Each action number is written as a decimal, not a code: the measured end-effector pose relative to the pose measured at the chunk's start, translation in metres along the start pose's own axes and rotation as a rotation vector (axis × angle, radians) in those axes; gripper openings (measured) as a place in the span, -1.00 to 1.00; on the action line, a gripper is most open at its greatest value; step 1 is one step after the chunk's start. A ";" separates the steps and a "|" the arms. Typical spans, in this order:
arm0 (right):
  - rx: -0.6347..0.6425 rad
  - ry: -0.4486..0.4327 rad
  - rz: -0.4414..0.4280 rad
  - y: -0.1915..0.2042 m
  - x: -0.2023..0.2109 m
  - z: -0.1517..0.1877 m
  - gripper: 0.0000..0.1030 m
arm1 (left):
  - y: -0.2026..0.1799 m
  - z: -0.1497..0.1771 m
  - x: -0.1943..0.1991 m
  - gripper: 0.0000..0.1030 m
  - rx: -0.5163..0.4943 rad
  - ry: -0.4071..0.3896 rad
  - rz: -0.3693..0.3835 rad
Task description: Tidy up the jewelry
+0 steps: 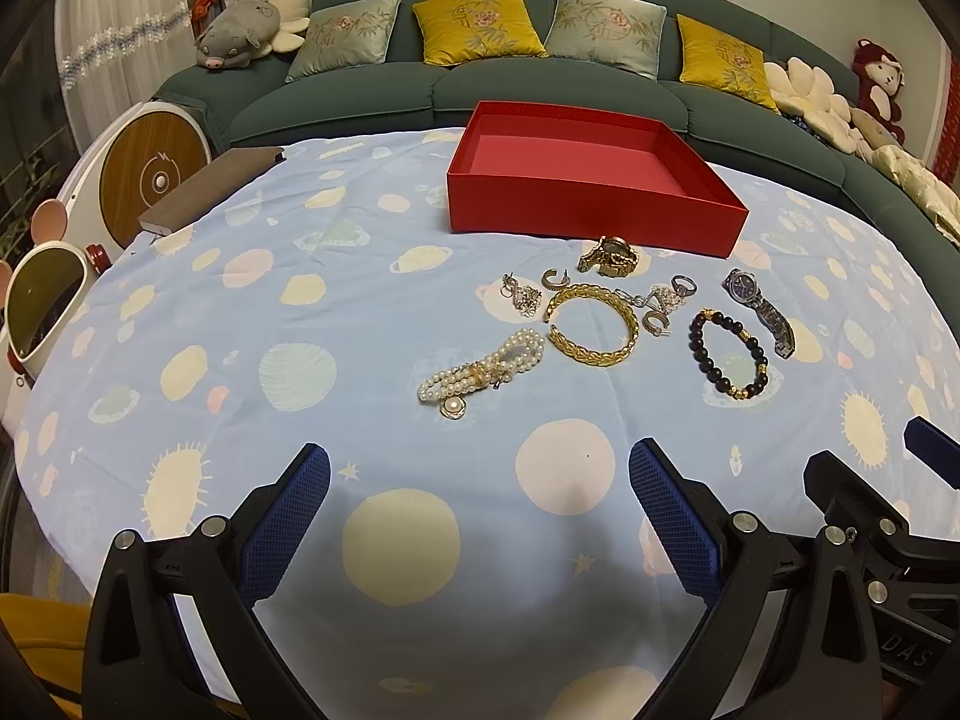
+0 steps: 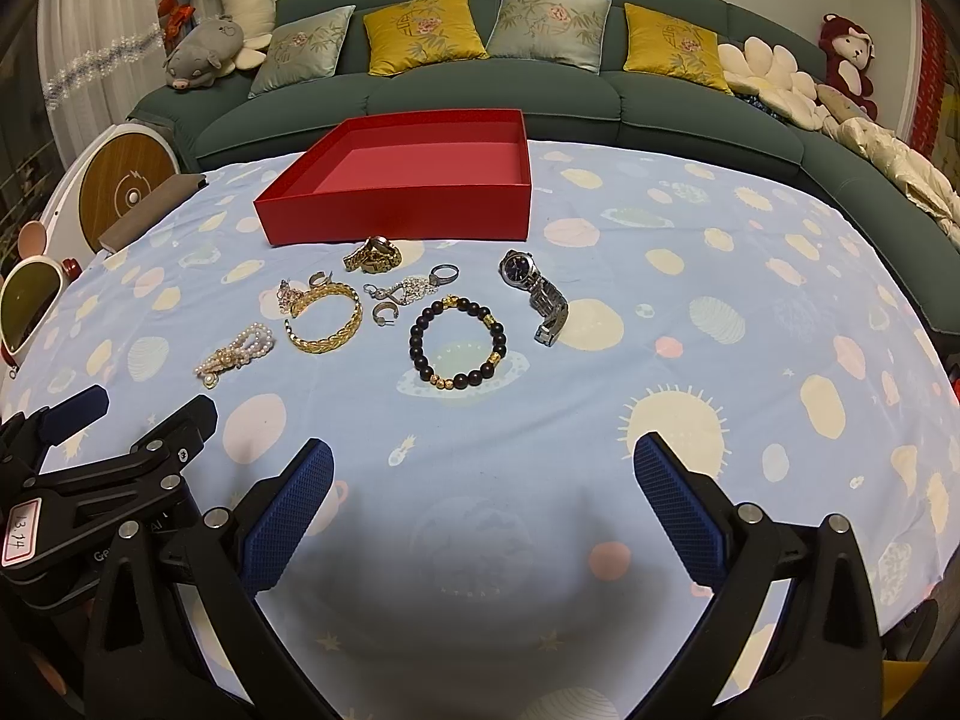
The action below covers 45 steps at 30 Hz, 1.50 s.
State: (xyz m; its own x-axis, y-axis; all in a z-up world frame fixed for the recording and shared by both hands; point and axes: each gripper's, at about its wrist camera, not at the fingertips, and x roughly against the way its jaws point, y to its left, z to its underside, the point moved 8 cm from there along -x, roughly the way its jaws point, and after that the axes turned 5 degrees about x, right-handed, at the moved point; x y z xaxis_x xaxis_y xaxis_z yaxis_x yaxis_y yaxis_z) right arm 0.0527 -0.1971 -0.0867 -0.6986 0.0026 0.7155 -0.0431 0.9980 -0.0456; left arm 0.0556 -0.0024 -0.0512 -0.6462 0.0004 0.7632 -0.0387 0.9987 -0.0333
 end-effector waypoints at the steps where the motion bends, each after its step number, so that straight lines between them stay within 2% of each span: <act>1: 0.000 0.000 0.000 0.000 0.000 0.000 0.90 | 0.000 0.000 0.000 0.89 0.000 0.000 0.000; 22: -0.007 -0.004 -0.013 -0.004 -0.009 -0.004 0.90 | 0.000 -0.004 -0.008 0.88 0.003 0.006 -0.001; 29: -0.045 -0.011 -0.011 -0.023 -0.030 -0.022 0.90 | 0.014 -0.020 -0.027 0.89 0.034 0.015 -0.025; 32: -0.075 -0.002 -0.028 -0.031 -0.047 -0.031 0.88 | 0.022 -0.028 -0.036 0.89 0.057 0.027 -0.013; 37: -0.077 0.024 -0.059 -0.034 -0.075 -0.046 0.63 | 0.035 -0.033 -0.052 0.88 0.104 0.055 0.001; 39: -0.063 0.030 -0.063 -0.034 -0.083 -0.052 0.61 | 0.037 -0.035 -0.057 0.88 0.111 0.055 0.006; 43: -0.053 0.040 -0.079 -0.035 -0.096 -0.064 0.43 | 0.028 -0.037 -0.062 0.88 0.073 0.060 0.028; 45: -0.043 0.042 -0.077 -0.035 -0.102 -0.069 0.42 | 0.021 -0.036 -0.067 0.88 0.040 0.069 0.039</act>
State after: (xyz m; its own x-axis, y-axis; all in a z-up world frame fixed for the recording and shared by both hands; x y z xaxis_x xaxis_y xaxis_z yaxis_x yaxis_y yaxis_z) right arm 0.1750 -0.2278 -0.1097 -0.6636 -0.0727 0.7446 -0.0646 0.9971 0.0399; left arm 0.1249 0.0203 -0.0797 -0.5939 0.0440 0.8033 -0.0457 0.9950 -0.0883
